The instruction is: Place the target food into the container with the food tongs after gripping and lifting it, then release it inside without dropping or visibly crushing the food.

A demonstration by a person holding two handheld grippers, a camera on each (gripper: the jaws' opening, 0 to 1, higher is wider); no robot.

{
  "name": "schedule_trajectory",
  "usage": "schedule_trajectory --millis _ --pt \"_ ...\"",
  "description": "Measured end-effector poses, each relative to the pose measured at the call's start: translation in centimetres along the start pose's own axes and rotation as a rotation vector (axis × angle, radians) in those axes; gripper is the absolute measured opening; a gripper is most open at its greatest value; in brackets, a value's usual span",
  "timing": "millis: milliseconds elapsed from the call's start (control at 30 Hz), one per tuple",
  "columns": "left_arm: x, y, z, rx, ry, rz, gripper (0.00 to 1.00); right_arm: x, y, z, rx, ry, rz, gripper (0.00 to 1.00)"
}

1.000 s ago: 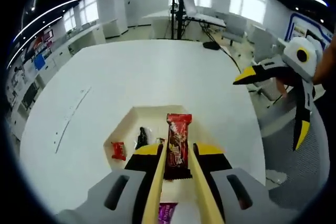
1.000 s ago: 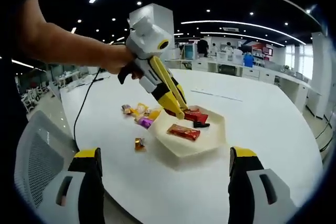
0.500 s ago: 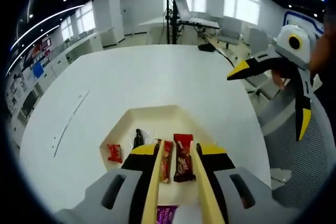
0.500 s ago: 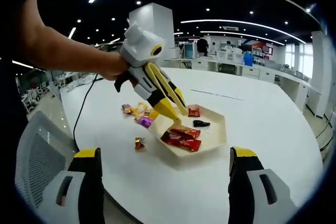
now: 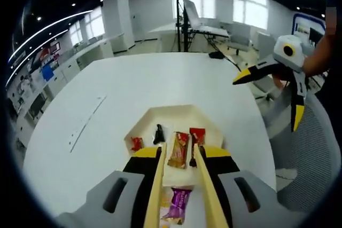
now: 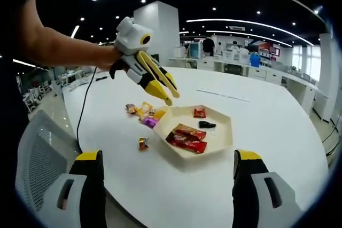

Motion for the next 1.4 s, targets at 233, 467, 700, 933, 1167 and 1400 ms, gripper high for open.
schedule_trajectory --millis 233,467,700,933,1167,1400 --pt "-2.7 -1.2 -2.7 0.044 -0.01 -0.029 0.26 -0.1 -0.2 0.1 0.005 -0.011 -0.012 0.99" --pt "-4.7 -1.7 -5.0 0.082 -0.003 -0.063 0.26 -0.4 -0.2 0.2 0.001 -0.026 -0.015 0.99" --pt "-7.6 -2.8 -7.6 0.113 -0.029 -0.073 0.26 -0.5 -0.2 0.3 0.004 -0.035 -0.012 0.99" --pt "-10.8 -3.7 -10.3 0.144 -0.057 -0.079 0.26 -0.7 -0.2 0.4 -0.002 -0.053 -0.025 0.99" --pt "-12.3 -4.1 -11.2 0.14 -0.081 -0.068 0.25 -0.9 -0.3 0.5 0.003 -0.065 -0.036 0.99" --pt "-13.1 -4.4 -10.4 0.117 -0.117 -0.025 0.25 -0.9 -0.4 0.5 0.008 -0.065 -0.033 0.99"
Point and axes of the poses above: the point that each gripper's makers call its tool centre point, and the gripper's own axes: z roughly forward along the fingers, y roughly to its right, x roughly out of its top, the point moved 2 cm from there along -z, roughly backward along the fingers, and after that the axes turned 2 degrees about -y, right-handed, at the moved point
